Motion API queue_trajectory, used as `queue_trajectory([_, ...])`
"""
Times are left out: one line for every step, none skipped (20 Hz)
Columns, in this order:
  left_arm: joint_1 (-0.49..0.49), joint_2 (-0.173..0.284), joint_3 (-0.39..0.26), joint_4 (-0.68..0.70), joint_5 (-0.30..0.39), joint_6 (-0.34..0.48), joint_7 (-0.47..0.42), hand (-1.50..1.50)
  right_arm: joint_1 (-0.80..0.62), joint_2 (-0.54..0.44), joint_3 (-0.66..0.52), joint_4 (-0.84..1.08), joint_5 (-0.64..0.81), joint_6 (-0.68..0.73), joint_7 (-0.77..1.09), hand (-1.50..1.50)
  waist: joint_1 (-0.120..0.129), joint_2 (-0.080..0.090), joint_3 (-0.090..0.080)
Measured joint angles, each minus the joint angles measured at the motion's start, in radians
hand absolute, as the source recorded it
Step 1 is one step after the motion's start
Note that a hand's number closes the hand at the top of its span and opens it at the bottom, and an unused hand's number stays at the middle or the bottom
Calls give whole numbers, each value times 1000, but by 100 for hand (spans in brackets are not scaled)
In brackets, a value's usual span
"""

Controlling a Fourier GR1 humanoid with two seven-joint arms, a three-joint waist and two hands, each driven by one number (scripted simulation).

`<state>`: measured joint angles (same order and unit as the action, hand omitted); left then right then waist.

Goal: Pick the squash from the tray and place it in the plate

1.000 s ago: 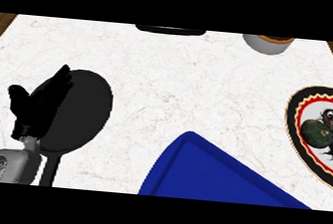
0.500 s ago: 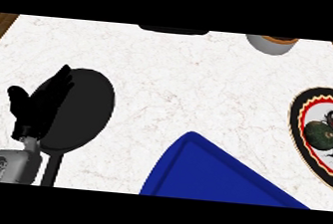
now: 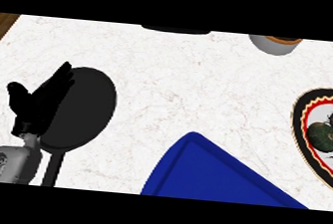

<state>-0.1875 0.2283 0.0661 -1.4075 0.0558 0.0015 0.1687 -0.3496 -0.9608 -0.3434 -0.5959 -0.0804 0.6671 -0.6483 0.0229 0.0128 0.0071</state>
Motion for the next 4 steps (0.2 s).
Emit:
queue_trajectory([3,-2,-2,-1,-1,0,-2,0,6,-1,7,5,6,-11,-11,-150,1,0,0])
queue_trajectory([-1,-4,-2,0,-2,2,-1,0,4,-14,12,11,6,-10,-11,-150,2,1,1])
queue_trajectory([2,-5,-3,2,-2,-1,-7,0,7,-17,19,16,9,-16,-17,-150,4,1,1])
queue_trajectory([8,-11,-9,0,-5,2,-7,0,11,-22,23,21,10,-22,-24,-150,5,1,1])
